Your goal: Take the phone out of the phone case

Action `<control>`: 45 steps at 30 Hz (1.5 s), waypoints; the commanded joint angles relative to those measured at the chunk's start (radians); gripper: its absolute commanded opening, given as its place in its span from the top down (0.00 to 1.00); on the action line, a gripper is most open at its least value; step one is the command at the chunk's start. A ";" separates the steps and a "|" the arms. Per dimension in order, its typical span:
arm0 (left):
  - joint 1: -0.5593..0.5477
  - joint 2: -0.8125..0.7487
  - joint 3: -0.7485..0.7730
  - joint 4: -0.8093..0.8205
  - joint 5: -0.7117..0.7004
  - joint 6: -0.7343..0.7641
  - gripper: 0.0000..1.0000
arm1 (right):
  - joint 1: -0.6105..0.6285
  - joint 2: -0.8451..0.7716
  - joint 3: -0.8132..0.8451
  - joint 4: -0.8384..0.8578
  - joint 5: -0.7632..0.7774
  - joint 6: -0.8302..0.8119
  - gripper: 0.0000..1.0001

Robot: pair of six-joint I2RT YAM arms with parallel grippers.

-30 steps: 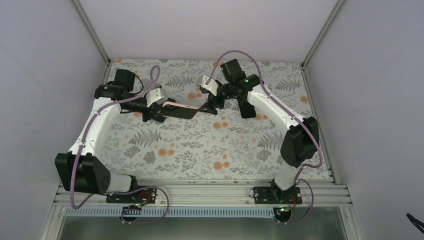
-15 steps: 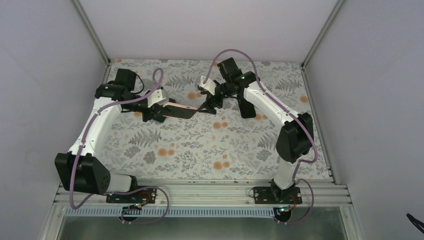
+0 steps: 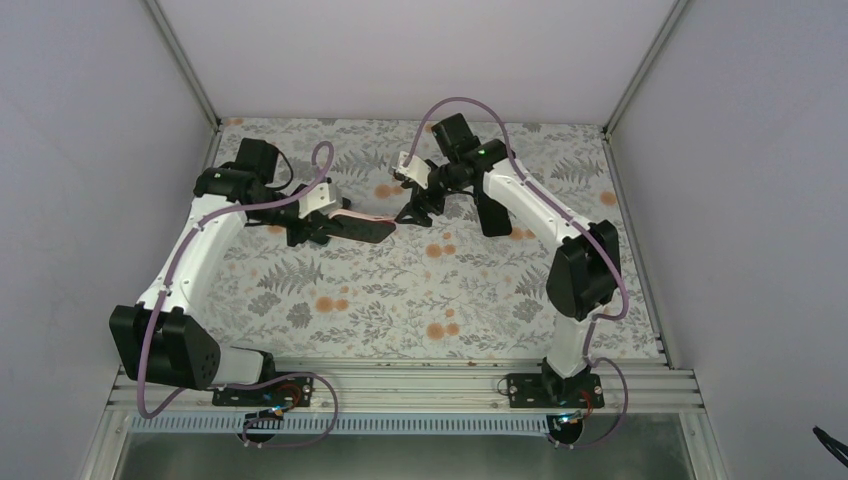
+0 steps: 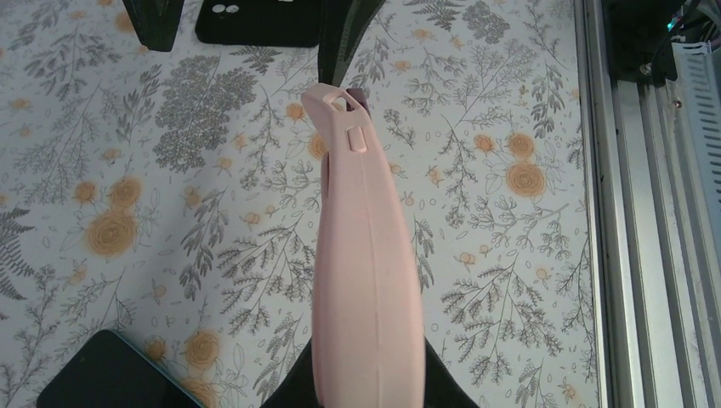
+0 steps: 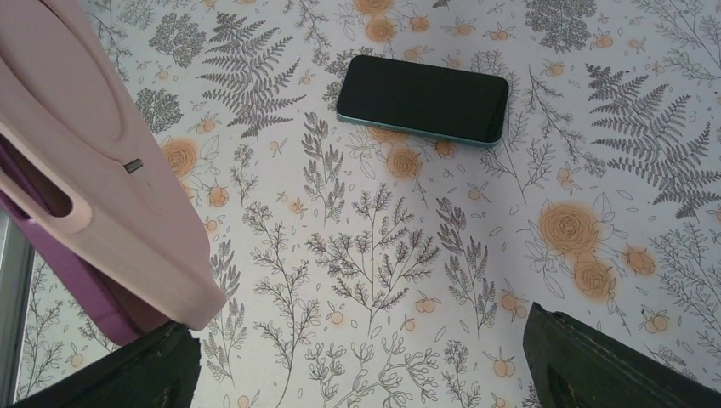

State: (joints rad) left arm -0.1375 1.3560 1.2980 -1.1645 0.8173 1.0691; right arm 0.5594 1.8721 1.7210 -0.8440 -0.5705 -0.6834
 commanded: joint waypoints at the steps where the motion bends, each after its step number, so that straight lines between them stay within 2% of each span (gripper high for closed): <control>1: -0.039 -0.043 0.029 -0.101 0.159 0.038 0.98 | -0.029 0.018 0.045 0.112 0.079 0.004 0.03; 6: -0.042 -0.046 0.021 -0.058 0.187 0.011 0.98 | -0.017 -0.006 0.022 0.119 0.055 0.016 0.04; 10: -0.054 -0.035 0.032 -0.039 0.218 -0.011 0.98 | 0.006 -0.040 -0.020 0.182 0.108 0.048 0.03; 16: -0.094 -0.022 0.044 0.024 0.235 -0.078 0.98 | 0.047 -0.045 -0.011 0.182 0.113 0.065 0.03; 22: -0.143 0.002 0.066 0.013 0.244 -0.085 0.98 | 0.079 -0.053 -0.041 0.305 0.275 0.132 0.02; 25: -0.156 0.001 0.079 -0.009 0.248 -0.079 0.98 | 0.051 -0.010 0.001 0.313 0.352 0.144 0.01; 38: -0.161 -0.040 0.080 -0.052 0.185 -0.071 0.98 | -0.141 0.067 0.071 0.311 0.347 0.131 0.00; 45: -0.159 -0.054 0.080 -0.056 0.161 -0.072 0.98 | -0.273 0.158 0.206 0.263 0.331 0.177 0.00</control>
State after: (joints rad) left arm -0.2707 1.3540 1.3525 -1.1210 0.7971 0.9554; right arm 0.4126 1.9713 1.8503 -0.6640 -0.3573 -0.5571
